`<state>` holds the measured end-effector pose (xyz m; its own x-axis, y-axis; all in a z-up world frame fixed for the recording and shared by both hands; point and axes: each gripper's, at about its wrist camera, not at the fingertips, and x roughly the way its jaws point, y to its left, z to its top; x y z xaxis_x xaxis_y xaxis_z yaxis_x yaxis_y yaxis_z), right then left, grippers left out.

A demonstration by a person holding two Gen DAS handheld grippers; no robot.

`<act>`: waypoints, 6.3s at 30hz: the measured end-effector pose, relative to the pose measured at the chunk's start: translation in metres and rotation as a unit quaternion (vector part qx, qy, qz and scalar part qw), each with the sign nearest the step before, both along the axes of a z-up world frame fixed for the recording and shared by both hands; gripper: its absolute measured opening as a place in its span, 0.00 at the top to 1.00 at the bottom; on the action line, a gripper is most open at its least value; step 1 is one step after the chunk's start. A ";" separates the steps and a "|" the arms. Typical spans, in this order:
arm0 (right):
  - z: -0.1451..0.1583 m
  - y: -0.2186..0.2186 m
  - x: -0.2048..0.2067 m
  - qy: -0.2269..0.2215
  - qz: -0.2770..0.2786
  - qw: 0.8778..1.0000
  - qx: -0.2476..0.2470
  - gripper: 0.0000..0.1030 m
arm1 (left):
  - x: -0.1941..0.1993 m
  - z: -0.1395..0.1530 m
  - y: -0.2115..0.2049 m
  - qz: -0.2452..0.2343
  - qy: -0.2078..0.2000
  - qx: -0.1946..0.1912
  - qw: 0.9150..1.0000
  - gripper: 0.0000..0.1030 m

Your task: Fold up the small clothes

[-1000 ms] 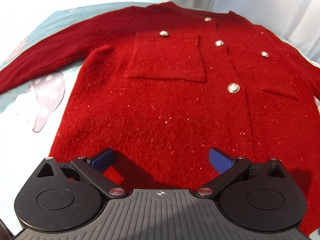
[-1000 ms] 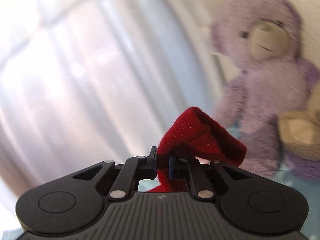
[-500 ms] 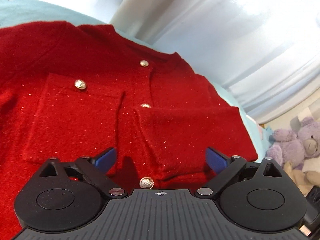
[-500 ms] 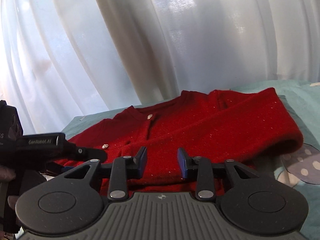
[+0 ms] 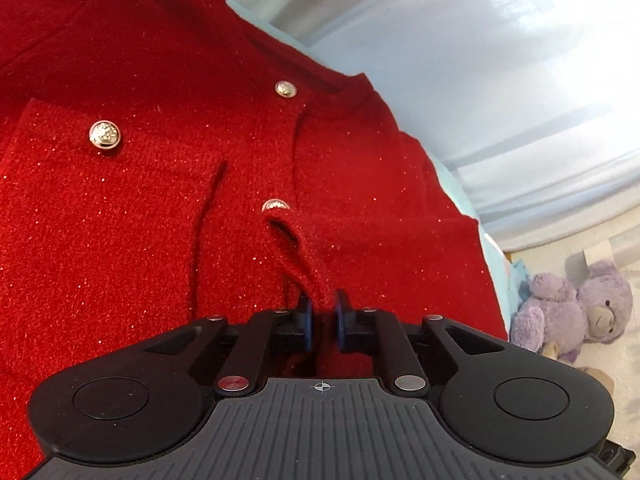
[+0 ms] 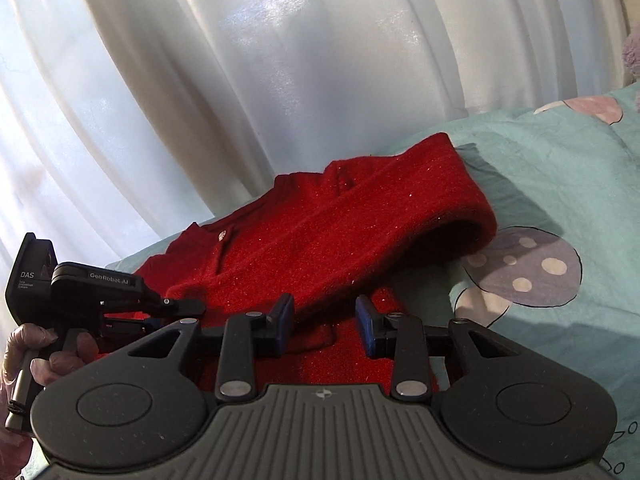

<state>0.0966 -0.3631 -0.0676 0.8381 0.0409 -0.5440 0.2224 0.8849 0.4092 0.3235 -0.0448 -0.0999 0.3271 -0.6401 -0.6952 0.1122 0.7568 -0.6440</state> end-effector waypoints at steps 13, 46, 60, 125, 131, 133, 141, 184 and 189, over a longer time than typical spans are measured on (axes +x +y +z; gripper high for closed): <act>0.005 0.000 0.027 0.000 0.003 1.000 -0.017 0.62 | 0.024 0.074 0.061 0.046 -0.184 0.184 0.964 0.87; -0.031 0.075 0.100 0.083 0.015 0.906 -0.415 0.82 | 0.049 0.042 0.123 0.110 -0.127 0.155 0.973 0.89; -0.038 0.072 0.101 0.095 0.001 0.892 -0.442 0.83 | 0.053 0.025 0.116 0.102 -0.123 0.198 0.967 0.88; 0.005 0.086 0.058 0.017 0.049 0.979 -0.195 0.35 | -0.121 -0.005 0.421 0.640 -0.070 -0.076 0.762 0.13; 0.007 0.081 0.060 0.017 0.033 0.986 -0.162 0.36 | -0.113 -0.015 0.441 0.652 -0.081 -0.070 0.750 0.44; 0.007 0.081 0.060 0.017 0.030 0.986 -0.164 0.37 | -0.109 -0.019 0.446 0.655 -0.076 -0.061 0.749 0.65; 0.008 0.078 0.057 0.024 0.016 0.986 -0.166 0.37 | -0.091 -0.019 0.457 0.646 -0.072 -0.016 0.760 0.89; -0.026 0.123 0.180 0.048 0.142 0.989 -0.016 0.92 | -0.054 0.017 0.140 0.164 -0.189 0.114 0.961 0.40; 0.000 0.109 0.154 -0.022 0.093 0.993 -0.068 0.92 | -0.056 0.023 0.147 0.172 -0.198 0.097 0.960 0.40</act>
